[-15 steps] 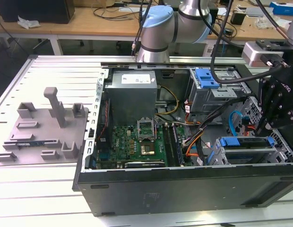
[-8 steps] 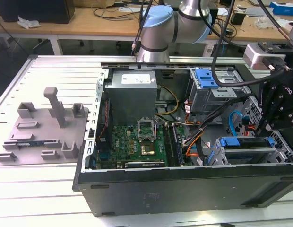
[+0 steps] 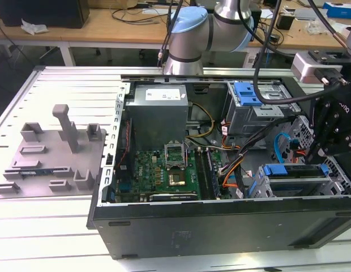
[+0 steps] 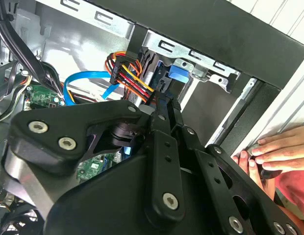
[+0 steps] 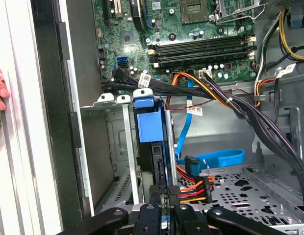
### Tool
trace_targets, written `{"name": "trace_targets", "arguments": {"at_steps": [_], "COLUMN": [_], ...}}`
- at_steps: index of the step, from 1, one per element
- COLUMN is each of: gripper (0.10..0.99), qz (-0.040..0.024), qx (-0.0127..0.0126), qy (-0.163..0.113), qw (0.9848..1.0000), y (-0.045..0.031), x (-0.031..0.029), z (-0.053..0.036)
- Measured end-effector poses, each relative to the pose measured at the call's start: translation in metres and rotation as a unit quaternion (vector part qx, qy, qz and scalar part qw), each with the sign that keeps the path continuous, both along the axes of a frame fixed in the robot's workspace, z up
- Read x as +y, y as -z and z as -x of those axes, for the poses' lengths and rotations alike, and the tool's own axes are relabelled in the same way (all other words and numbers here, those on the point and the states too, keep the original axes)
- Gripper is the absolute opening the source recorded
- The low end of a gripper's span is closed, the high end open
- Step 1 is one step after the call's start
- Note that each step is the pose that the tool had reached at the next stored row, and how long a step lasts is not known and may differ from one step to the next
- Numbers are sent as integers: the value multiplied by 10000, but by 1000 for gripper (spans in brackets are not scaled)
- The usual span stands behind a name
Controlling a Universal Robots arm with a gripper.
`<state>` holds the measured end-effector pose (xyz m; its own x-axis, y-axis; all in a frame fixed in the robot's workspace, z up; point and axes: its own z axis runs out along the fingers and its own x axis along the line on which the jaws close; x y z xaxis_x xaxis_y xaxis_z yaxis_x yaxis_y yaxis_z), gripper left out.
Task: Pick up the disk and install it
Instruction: 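Insert the first disk wire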
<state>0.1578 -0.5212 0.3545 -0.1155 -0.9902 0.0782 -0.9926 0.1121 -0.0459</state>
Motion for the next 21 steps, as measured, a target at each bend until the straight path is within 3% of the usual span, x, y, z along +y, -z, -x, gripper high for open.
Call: {"name": "trace_targets", "arguments": {"at_steps": [21], "gripper": [169], "qz": [1], "qx": [0], "qy": [0], "qw": [10000], "y": [0], "x": [26], "z": [1]}}
